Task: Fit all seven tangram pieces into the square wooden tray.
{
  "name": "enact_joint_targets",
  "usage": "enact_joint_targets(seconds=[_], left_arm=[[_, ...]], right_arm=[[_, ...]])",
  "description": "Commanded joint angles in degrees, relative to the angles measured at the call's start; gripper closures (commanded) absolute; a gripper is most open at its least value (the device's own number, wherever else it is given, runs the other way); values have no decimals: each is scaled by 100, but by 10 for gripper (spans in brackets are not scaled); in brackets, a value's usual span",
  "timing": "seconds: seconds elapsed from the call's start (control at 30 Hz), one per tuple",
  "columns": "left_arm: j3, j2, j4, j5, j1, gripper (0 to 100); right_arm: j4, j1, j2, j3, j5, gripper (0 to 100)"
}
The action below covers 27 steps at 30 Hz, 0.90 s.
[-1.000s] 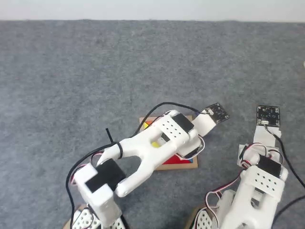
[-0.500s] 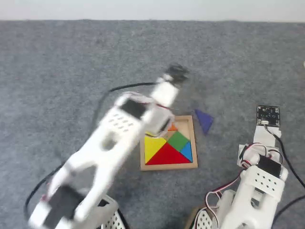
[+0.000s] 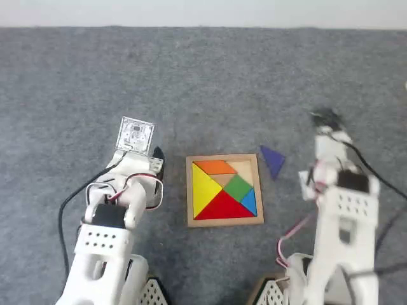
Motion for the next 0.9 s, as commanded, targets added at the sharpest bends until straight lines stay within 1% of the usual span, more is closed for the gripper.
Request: enact_joint_targets(seconds=[0.0, 0.13, 0.23, 0.37, 0.43, 0.63, 0.83, 0.87], left_arm=[[-13, -176, -237, 35, -53, 913], [-31, -88, -255, 35, -53, 913], [-31, -88, -255, 35, -53, 913], [-22, -88, -255, -97, -53, 913], [-22, -88, -255, -141, -44, 913], [-22, -88, -255, -158, -44, 913], [-22, -88, -255, -158, -44, 913], [-22, -88, -255, -158, -44, 913]], right_arm=[[145, -787, 998, -932, -132, 813], [-92, -1675, 1974, -1275, -167, 807], [-374, -1965, 2651, -1503, -167, 806], [-716, -1903, 3503, -1943, -105, 742], [-840, -1912, 3811, -2127, 79, 716], [-1077, -1807, 4602, -2699, 97, 723], [-980, -1596, 5314, -3156, 79, 727], [-910, -1552, 5349, -3209, 79, 742]])
